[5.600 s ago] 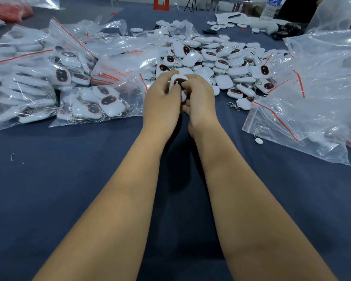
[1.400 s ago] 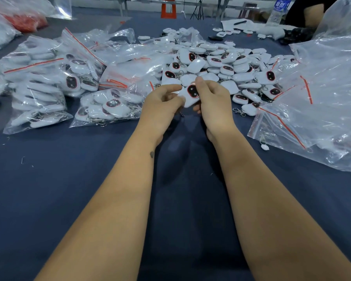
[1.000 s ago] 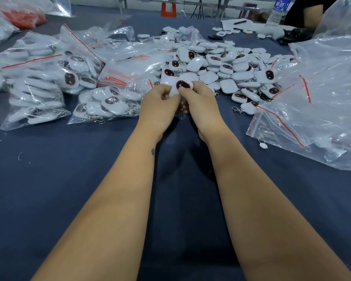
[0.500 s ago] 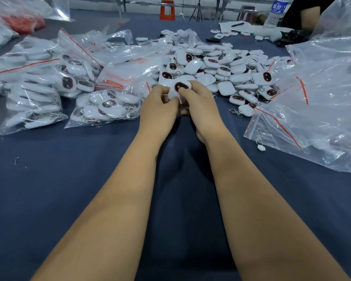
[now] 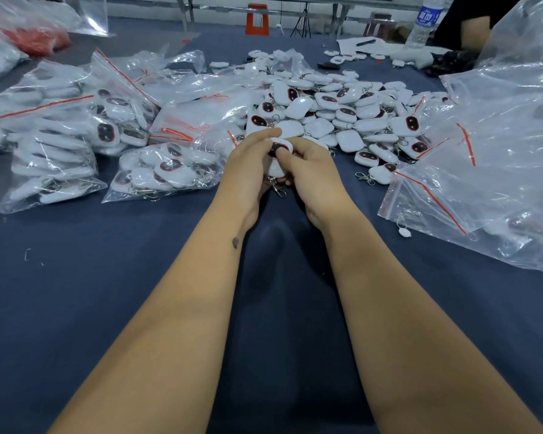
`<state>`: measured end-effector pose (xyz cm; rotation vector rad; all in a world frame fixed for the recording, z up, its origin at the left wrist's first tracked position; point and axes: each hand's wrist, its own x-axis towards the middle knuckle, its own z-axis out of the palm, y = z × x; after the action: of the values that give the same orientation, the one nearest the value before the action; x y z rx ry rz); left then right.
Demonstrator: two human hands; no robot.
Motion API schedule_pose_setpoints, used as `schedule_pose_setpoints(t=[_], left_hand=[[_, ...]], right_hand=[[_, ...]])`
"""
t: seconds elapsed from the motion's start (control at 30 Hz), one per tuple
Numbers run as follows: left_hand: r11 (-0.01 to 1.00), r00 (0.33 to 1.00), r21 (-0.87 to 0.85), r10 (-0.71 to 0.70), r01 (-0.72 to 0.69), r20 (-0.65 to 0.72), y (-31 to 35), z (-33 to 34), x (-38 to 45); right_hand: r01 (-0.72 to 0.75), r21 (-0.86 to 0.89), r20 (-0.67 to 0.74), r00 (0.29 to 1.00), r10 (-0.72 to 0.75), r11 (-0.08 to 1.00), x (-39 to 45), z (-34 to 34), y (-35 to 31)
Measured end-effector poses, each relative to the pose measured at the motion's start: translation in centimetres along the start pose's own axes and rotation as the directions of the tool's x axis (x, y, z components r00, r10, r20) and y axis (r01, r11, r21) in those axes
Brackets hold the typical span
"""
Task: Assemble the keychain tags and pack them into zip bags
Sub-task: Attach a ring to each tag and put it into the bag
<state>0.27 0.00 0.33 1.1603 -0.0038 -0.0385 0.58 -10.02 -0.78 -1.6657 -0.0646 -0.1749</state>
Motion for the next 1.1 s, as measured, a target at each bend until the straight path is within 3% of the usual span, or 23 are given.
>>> schedule_pose_setpoints(t=[0.4,0.67,0.93,1.1], left_hand=[[0.996,0.997,-0.046,-0.069,0.070,0.033,0.43,-0.20,0.23],[0.998,0.998,-0.016,-0.054,0.055,0.044,0.32,-0.63,0.41],[0.997,0.997,0.069,0.035,-0.031,-0.062,-0.02,-0.23,0.28],[0.997,0.997,0.064,0.054,-0.050,-0.058,-0.16,-0.24,0.39]], right_hand=[[-0.027,-0.019,0.018,0.999,0.027,0.999,0.35,-0.03,0.08],[-0.036,0.031,-0.002,0.999,0.036,0.999,0.18,0.12,-0.23],[-0.033,0.092,0.027,0.999,0.031,0.995,0.02,0.03,-0.76],[-0.028,0.086,0.011,1.000,0.027,0.996,0.08,0.08,-0.63]])
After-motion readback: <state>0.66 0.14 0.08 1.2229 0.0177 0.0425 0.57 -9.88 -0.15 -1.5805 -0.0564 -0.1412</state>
